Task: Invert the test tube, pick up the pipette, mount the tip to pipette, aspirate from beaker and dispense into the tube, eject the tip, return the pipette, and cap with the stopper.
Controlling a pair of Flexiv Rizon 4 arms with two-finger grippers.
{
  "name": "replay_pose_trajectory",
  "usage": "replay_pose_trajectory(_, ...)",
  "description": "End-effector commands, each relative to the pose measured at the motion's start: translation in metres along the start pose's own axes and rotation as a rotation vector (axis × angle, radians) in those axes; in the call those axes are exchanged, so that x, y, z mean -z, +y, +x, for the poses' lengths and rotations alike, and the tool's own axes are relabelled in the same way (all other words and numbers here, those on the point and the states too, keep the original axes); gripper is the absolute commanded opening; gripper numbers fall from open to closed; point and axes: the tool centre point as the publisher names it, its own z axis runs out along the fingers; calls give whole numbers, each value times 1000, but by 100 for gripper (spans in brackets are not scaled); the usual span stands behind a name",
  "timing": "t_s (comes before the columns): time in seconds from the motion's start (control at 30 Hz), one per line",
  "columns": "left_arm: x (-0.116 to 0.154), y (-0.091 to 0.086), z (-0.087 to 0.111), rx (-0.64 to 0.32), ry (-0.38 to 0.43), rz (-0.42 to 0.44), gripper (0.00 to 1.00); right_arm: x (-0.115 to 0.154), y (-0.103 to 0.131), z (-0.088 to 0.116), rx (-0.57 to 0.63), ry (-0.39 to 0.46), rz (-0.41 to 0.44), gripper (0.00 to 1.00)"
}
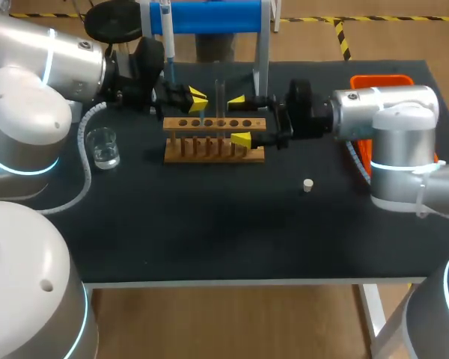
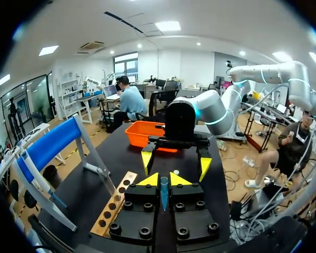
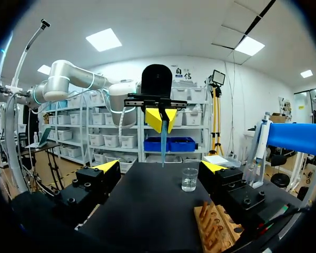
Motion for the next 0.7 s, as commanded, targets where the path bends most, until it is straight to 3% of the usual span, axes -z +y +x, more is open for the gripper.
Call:
replay_pose_trajectory(0.03,1,-1,-1,1,3,-4,0,-10,2,-1,2,11,-5,100)
replay_pose_trajectory(0.7,1,-1,-1,1,3,-4,0,-47,9,-1,-28,41,-9,100)
